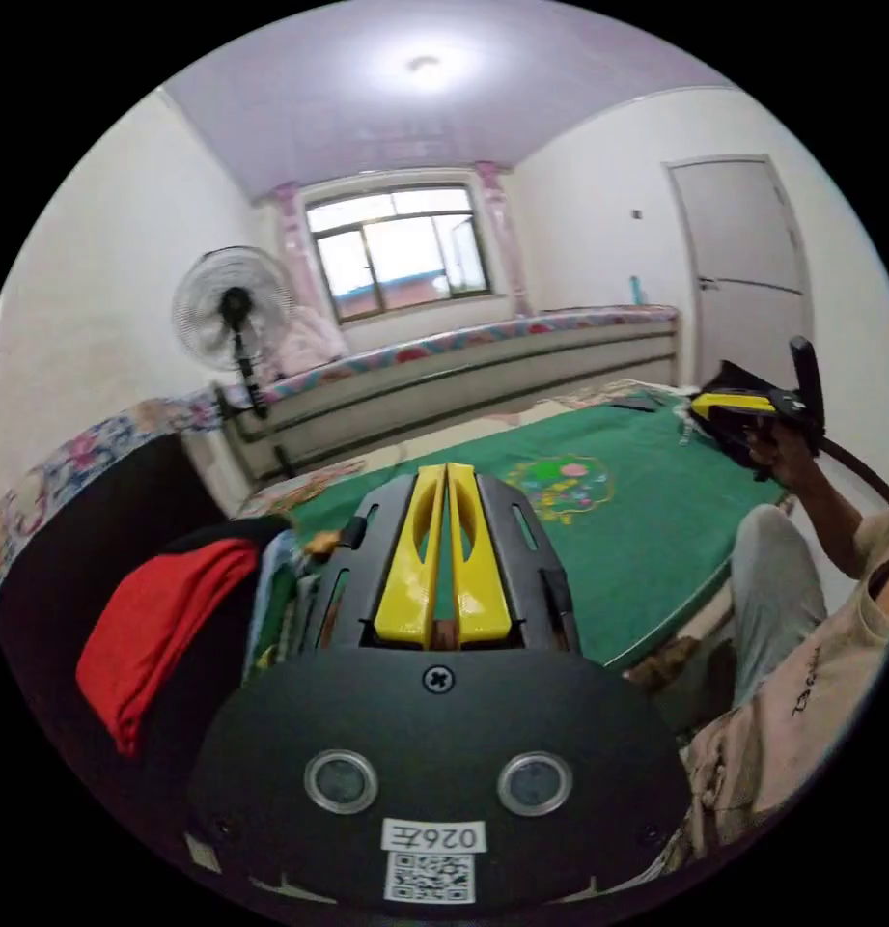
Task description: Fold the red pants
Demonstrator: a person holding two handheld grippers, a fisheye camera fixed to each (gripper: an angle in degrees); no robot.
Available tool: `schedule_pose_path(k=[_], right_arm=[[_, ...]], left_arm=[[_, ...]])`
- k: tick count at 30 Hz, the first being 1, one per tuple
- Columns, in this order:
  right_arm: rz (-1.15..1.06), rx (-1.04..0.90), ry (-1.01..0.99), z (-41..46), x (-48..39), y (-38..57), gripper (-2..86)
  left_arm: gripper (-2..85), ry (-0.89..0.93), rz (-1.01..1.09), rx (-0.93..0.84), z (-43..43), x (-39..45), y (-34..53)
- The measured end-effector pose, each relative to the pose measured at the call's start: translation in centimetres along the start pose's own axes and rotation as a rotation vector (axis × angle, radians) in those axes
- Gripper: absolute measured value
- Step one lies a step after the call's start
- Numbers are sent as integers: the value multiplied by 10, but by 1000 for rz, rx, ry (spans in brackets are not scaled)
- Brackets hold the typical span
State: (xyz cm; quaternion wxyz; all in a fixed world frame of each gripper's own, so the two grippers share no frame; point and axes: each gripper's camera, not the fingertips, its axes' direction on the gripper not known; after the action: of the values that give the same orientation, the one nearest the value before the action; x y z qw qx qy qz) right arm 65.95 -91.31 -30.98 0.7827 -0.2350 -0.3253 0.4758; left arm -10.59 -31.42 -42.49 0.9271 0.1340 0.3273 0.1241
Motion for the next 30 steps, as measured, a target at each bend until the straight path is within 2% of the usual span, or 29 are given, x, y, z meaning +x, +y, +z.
schedule_pose_path(k=[2, 3, 5, 9, 12, 14, 19, 23, 26, 30], right_arm=[[-72, -21, -88, 52, -47, -31, -11], [-116, -37, -132, 87, -81, -51, -9], [-173, -57, -209, 136, -130, -78, -6], [-211, -81, -407, 240, -238, -141, 20], [-216, -109, -514, 307, -308, -185, 32], [-232, -133, -549, 347, -350, -208, 35], [-225, -238, -617, 451, -440, -254, 57], [-207, -304, -674, 534, -498, -275, 84], [-221, -355, -669, 590, -532, -286, 107], [-200, -565, -727, 663, -575, -280, 114]], left_arm=[[4, -291, -151, 10, -78, -79, 59], [7, -362, -180, 13, -95, -95, 73], [66, -573, -269, 13, -156, -153, 124], [129, -740, -392, -59, -214, -235, 174], [145, -684, -523, -58, -242, -302, 206], [170, -578, -631, -91, -247, -360, 227], [183, -422, -704, -224, -225, -447, 255], [192, -263, -776, -205, -216, -493, 272], [160, -275, -775, -238, -215, -511, 275], [131, -379, -667, -369, -204, -515, 266]])
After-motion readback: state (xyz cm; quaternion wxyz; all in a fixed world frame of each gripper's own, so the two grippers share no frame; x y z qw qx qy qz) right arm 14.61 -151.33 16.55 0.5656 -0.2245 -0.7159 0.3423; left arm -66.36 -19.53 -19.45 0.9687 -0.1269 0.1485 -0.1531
